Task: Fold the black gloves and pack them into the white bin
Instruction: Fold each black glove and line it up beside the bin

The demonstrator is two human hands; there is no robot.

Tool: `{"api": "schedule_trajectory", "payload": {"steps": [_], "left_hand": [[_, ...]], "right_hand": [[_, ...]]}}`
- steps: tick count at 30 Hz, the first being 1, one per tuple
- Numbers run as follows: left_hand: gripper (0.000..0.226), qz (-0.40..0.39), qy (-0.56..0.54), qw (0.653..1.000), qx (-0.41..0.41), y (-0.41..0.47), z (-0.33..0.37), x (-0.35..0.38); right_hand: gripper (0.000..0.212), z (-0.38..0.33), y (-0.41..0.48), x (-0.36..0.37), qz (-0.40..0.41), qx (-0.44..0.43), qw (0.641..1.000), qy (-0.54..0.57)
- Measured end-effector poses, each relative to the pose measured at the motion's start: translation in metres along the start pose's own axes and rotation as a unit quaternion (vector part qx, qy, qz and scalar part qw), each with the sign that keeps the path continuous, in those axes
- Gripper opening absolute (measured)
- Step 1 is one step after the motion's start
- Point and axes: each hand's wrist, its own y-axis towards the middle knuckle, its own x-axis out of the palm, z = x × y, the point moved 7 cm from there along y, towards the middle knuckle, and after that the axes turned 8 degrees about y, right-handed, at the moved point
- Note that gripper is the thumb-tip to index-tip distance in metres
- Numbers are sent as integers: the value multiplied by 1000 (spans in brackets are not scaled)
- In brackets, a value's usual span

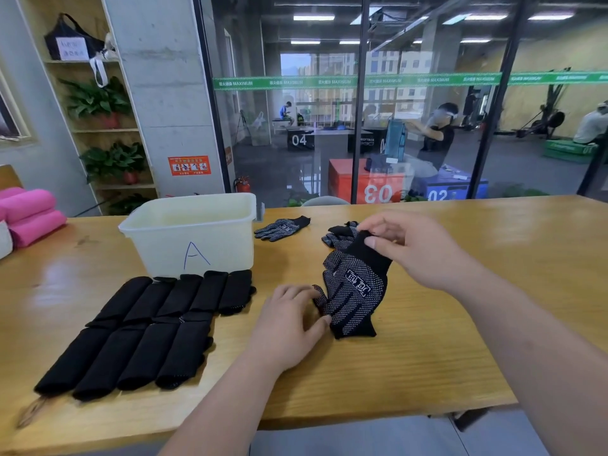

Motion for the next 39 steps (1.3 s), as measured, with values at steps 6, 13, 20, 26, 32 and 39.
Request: {"api": "schedule_trajectory", "payload": {"steps": [6,13,20,26,32,39], "left_hand": [[67,-46,41,998,-8,0,2,8],[78,-58,52,997,-17,-1,3,8],[80,-62,47,997,-15,-1,3,7],[74,-70,52,996,-10,0,6,6],[76,-75,53,996,-9,-1,8,3],[84,-78,63,995,-14,-1,8,2]], "right_hand": [[17,-27,-4,-16,-15,-8,999,35],[14,-9,32,-16,-28,2,994,-106],[17,-21,35,-9,93,-101,974,-181],[25,65,-21,92,-88,-44,947,-304],[17,92,-40,98,-2,-47,958,-282],[13,59,-46,80,108,-123,945,-283]]}}
